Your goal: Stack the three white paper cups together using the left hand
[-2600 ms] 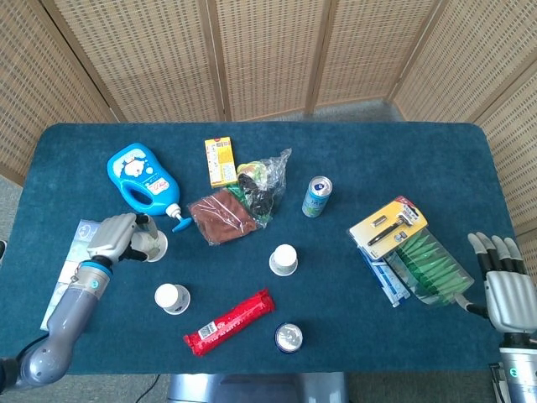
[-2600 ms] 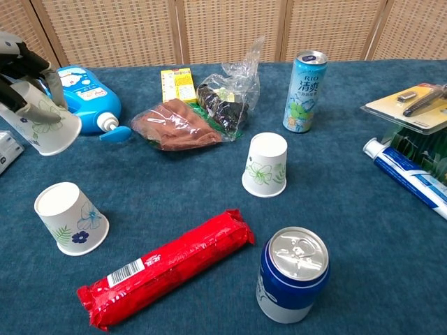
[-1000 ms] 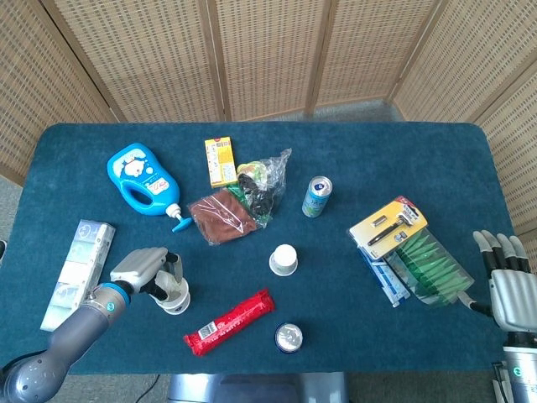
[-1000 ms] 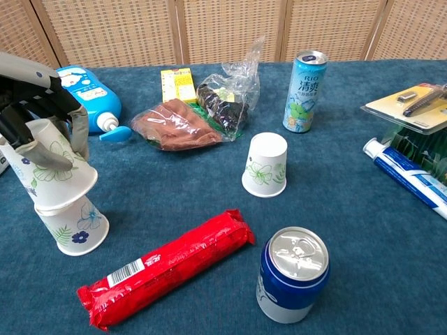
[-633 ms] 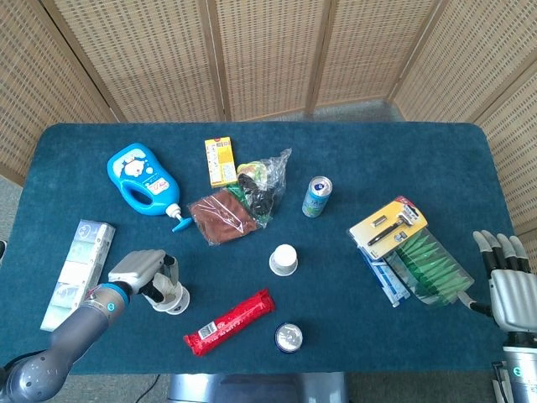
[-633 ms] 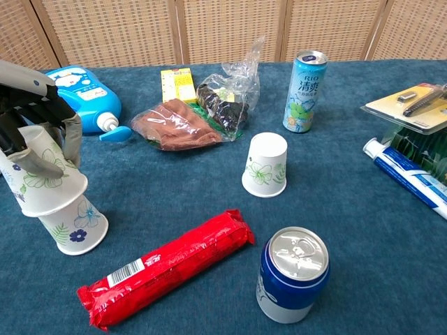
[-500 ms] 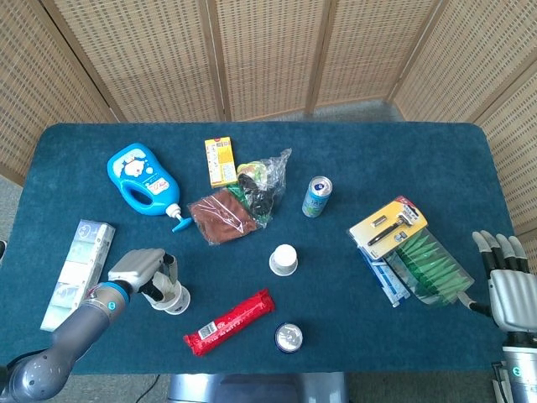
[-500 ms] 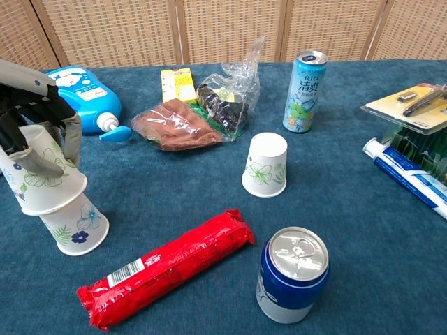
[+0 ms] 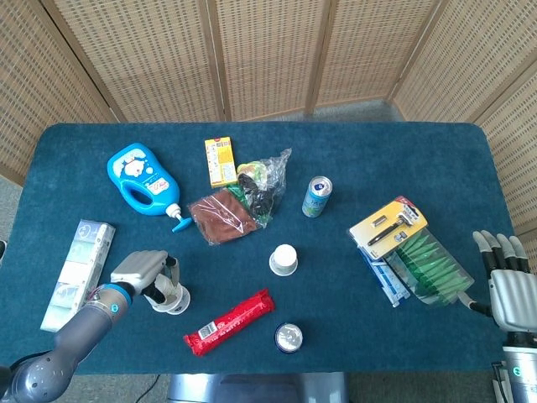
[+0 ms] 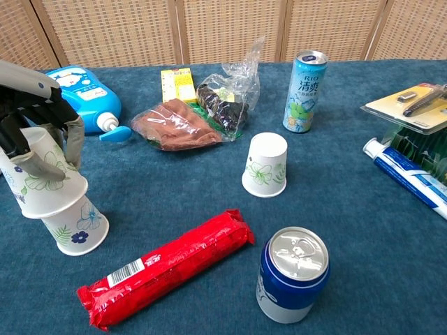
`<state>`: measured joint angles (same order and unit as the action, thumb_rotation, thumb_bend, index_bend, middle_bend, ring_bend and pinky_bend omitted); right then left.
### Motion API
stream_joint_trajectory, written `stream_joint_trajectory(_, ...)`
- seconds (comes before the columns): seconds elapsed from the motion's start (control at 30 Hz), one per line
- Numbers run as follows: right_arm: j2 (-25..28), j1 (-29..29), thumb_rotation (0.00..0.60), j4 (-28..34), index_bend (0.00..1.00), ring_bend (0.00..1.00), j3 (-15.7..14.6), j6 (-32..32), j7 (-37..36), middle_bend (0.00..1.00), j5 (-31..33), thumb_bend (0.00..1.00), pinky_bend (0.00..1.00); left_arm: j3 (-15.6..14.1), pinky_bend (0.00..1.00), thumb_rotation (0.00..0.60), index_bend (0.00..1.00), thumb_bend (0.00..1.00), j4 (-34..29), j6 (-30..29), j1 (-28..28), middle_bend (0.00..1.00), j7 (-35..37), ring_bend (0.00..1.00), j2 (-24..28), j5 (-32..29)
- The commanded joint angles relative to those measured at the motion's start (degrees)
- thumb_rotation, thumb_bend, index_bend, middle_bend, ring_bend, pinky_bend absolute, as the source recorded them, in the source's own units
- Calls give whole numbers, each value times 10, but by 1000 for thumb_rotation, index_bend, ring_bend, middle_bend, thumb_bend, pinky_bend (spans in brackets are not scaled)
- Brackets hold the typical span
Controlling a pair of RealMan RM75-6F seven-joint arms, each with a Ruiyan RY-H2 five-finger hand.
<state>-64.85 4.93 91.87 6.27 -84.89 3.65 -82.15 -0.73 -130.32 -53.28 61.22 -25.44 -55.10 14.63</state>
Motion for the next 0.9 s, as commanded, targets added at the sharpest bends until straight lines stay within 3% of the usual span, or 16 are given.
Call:
stream_joint_trajectory(0.03,0,0,600,0,60,0,0,0,-1,0,1,98,3,-2,632,600,545,317,-1,-9,3,434,-4,385,-3,-3)
stream_joint_trajectory(0.53,0,0,600,0,60,0,0,1,1,0,-1,99,3,-8,578,600,520,317,3,-37,6,403,-20,326,-33,-10)
stream_joint_trajectory(0.7,0,1,600,-1,60,0,1,2,-1,0,1,98,2,-11,363,600,373,311,0,-19,13,67,-24,15,-25,-18)
stream_joint_trajectory(0.77,1,1,600,-1,60,0,1,2,-2,0,1,98,3,-12,307,600,339,308,-2,-14,14,9,-25,0,-21,-17)
stream_joint_trajectory(0.9,1,0,600,0,60,0,1,1,-2,0,1,98,3,-10,257,600,289,305,-3,-8,11,0,-16,0,-17,-9)
